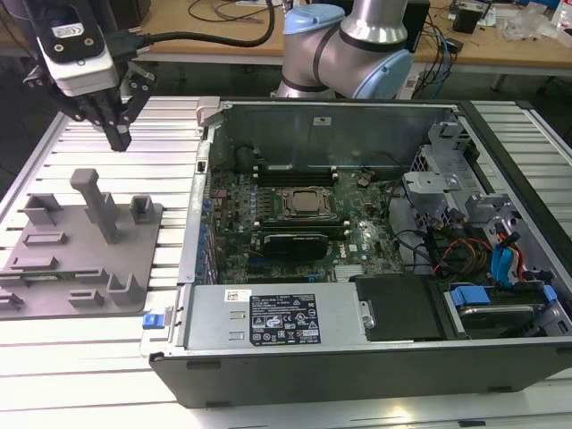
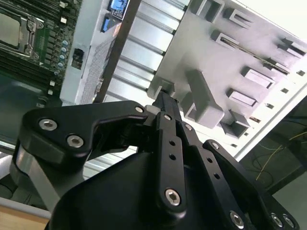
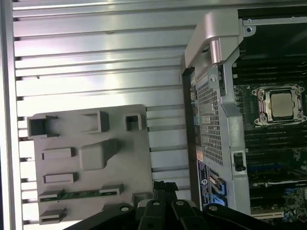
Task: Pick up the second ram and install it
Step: 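Reach for the second ram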
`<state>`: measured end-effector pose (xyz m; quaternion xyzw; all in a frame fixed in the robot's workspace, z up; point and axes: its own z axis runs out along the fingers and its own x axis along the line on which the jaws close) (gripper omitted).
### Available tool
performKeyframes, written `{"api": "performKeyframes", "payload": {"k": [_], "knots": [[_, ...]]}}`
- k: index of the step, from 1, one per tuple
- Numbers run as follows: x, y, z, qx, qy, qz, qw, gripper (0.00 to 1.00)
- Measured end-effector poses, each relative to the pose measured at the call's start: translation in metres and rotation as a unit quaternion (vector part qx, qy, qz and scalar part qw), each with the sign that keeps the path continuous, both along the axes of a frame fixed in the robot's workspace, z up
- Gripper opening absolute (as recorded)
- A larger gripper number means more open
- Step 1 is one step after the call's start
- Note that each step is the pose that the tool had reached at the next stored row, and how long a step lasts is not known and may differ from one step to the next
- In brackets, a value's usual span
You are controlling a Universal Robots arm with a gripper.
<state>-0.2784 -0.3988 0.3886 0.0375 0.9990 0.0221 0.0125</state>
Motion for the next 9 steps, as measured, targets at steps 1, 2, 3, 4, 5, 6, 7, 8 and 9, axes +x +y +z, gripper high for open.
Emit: {"api": "performKeyframes", "payload": {"k": [1,2,3,4,5,6,7,8,9], "knots": [[-0.001,0.0000,-0.0002,0.0000,0.0000,0.000,1.0000,0.08],[-0.004,0.0000,-0.0006,0.0000,0.0000,0.000,1.0000,0.08],[-0.006,-0.0001,-0.0011,0.0000,0.0000,0.000,1.0000,0.08],[-0.008,-0.0001,-0.0015,0.0000,0.0000,0.000,1.0000,0.08],[-0.012,-0.0003,-0.0021,0.0000,0.0000,0.000,1.0000,0.08],[-0.015,-0.0006,-0.0027,0.0000,0.0000,0.000,1.0000,0.08],[-0.021,-0.0007,-0.0036,0.0000,0.0000,0.000,1.0000,0.08],[-0.027,-0.0008,-0.0044,0.0000,0.0000,0.000,1.0000,0.08],[-0.030,-0.0008,-0.0049,0.0000,0.0000,0.000,1.0000,0.08]]}}
